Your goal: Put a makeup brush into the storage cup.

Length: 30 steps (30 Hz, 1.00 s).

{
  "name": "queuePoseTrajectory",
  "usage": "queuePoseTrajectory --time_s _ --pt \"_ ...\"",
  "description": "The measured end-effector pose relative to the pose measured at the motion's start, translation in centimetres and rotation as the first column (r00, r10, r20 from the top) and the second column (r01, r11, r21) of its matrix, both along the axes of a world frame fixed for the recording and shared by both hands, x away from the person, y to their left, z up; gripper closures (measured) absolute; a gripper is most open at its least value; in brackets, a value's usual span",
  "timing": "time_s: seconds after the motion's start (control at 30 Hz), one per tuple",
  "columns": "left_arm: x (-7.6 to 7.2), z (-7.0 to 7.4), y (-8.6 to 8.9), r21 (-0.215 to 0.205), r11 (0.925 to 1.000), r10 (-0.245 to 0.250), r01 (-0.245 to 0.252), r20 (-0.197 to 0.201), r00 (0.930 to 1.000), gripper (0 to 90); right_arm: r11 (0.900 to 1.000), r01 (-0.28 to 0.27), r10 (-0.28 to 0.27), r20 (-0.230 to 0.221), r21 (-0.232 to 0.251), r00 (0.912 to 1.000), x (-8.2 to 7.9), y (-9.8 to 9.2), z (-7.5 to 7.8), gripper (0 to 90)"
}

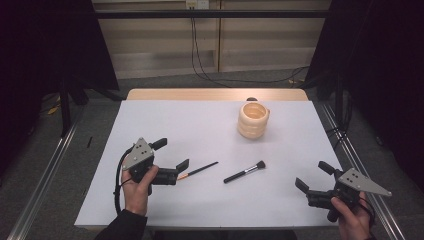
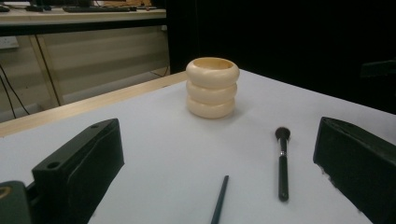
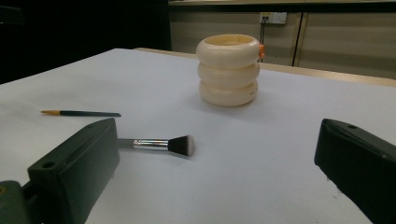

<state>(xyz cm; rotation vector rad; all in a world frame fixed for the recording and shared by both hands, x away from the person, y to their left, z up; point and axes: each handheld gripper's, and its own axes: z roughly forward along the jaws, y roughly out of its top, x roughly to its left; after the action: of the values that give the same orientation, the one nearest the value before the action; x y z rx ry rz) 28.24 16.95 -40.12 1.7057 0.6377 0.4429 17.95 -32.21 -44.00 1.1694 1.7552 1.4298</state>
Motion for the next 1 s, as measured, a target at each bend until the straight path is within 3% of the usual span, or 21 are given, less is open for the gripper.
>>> queuePoseTrajectory --time_s 0.13,0.23,0.3,0.43,0.6,0.63,0.7,0.8,0.87,0.9,1.0 --pt "0.4 0.2 -0.5 0.021 0.9998 0.0 0.0 0.005 1.0 0.9 1.0 0.0 0.0 0.001 -0.002 1.0 0.0 0.0 0.0 0.0" --pt "0.4 0.5 -1.1 0.033 0.9993 -0.02 0.019 0.031 0.9993 0.9 1.0 0.0 0.0 -0.001 -0.002 1.0 0.0 0.0 0.0 0.0" --pt "0.6 0.7 -1.4 0.019 0.9994 -0.03 0.03 0.032 0.999 1.0 1.0 0.001 -0.001 -0.001 0.0 1.0 0.0 0.0 0.0 0.0" --pt "1.0 0.8 -2.0 0.032 0.9988 -0.039 0.038 0.039 0.9985 0.8 1.0 0.001 -0.001 0.0 -0.003 1.0 0.0 0.0 0.0 0.0" --pt "1.9 0.5 -2.7 0.046 0.9965 -0.071 0.07 0.011 0.9974 0.7 1.0 -0.002 0.002 -0.003 -0.003 1.0 0.0 -0.1 0.0 0.0" --pt "2.0 0.5 -2.9 0.053 0.9972 -0.052 0.052 0.008 0.9986 0.7 1.0 0.001 -0.001 -0.001 -0.002 1.0 0.0 0.0 0.0 0.0" --pt "2.6 0.5 -3.3 0.062 0.9945 -0.084 0.085 -0.022 0.9963 0.5 1.0 -0.005 0.005 -0.003 -0.005 1.0 0.0 0.0 0.0 0.0" --pt "3.1 0.5 -3.6 0.052 0.9936 -0.099 0.101 -0.034 0.9945 1.1 1.0 -0.005 0.005 -0.001 -0.006 1.0 0.0 0.0 0.0 0.0" --pt "3.3 0.6 -3.9 0.086 0.9917 -0.092 0.095 -0.035 0.9951 0.4 1.0 -0.004 0.004 -0.003 -0.003 1.0 0.0 0.0 0.0 0.0" --pt "3.6 0.6 -4.0 0.082 0.9895 -0.116 0.119 -0.039 0.9925 0.7 1.0 -0.003 0.003 -0.002 -0.003 1.0 0.0 0.0 0.0 0.0" --pt "3.8 0.7 -4.3 0.108 0.9873 -0.112 0.117 -0.052 0.9923 0.9 1.0 -0.004 0.004 -0.003 -0.003 1.0 0.0 -0.1 0.0 0.0"
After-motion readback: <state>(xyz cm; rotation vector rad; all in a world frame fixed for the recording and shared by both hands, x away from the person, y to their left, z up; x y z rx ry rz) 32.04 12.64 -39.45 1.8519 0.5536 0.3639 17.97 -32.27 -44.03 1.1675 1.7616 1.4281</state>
